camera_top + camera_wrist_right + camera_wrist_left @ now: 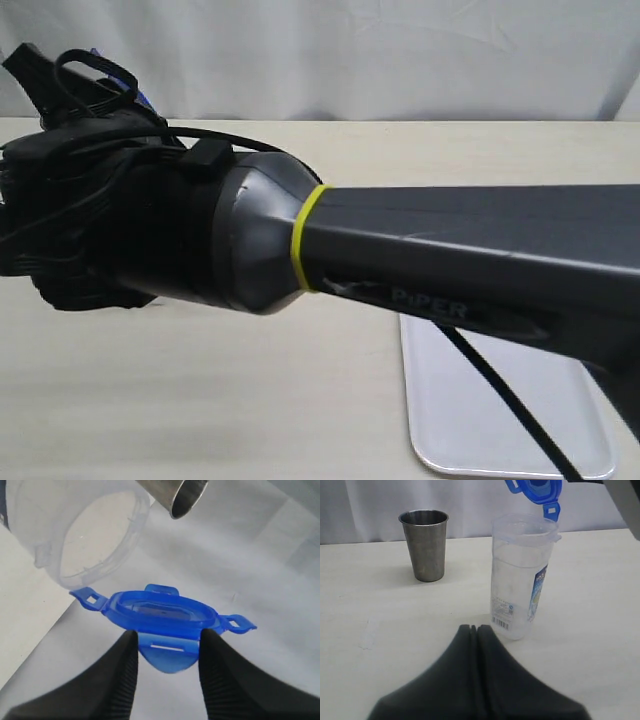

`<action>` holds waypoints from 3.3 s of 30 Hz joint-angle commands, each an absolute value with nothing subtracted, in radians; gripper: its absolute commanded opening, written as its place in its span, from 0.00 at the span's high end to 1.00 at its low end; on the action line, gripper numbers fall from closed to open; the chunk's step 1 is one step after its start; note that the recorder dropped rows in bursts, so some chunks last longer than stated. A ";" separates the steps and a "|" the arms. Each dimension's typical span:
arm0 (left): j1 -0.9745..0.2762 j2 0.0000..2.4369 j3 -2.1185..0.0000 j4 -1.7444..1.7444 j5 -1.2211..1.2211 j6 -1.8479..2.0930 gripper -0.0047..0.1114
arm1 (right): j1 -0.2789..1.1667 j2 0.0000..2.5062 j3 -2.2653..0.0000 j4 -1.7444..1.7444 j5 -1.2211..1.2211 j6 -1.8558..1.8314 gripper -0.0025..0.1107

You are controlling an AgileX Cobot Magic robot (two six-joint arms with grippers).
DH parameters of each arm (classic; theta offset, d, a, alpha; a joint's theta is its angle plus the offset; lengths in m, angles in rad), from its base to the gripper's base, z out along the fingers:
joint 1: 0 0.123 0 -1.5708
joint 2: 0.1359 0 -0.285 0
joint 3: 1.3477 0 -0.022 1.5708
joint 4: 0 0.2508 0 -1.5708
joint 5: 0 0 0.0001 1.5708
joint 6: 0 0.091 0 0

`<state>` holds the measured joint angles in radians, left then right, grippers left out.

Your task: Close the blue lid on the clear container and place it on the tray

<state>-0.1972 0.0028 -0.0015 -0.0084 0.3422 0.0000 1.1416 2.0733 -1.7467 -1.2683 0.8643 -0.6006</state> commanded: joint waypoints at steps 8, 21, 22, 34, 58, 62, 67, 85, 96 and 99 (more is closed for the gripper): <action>-0.192 0.000 0.000 -0.012 0.331 0.000 0.96 | 1.143 2.116 -1.750 -1.242 0.891 -0.749 0.94; -0.192 0.000 0.000 -0.012 0.331 0.000 0.96 | 1.195 2.126 -1.750 -1.294 0.912 -0.818 0.94; -0.192 0.000 0.000 -0.012 0.331 0.000 0.96 | 1.200 2.126 -1.750 -1.296 0.922 -0.831 0.94; -0.192 0.000 0.000 -0.012 0.331 0.000 0.96 | 1.010 1.980 -1.804 -0.770 0.912 -0.217 0.94; -0.192 0.000 0.000 -0.012 0.331 0.000 0.96 | 0.538 2.277 -1.780 0.394 0.627 -0.561 0.39; -0.192 0.000 0.000 -0.012 0.331 0.000 0.96 | 0.551 2.322 -1.815 0.385 0.609 -0.564 0.43; -0.192 0.000 0.000 -0.008 0.331 0.000 0.96 | 0.644 2.398 -1.889 0.000 0.595 -0.290 0.43; -0.192 0.000 0.000 -0.008 0.331 0.000 0.96 | 0.652 2.336 -1.961 -0.082 0.882 -0.276 0.94; -0.192 0.000 0.000 -0.011 0.331 0.000 0.96 | 0.607 2.418 -1.961 0.176 0.774 -0.325 0.38; -0.192 0.000 0.000 -0.011 0.331 0.000 0.96 | 0.616 2.440 -1.961 0.168 0.695 -0.320 0.44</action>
<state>-0.1972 0.0028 -0.0015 -0.0084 0.3422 0.0000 0.6091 2.4296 -1.9608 0.1639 0.7626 -0.3146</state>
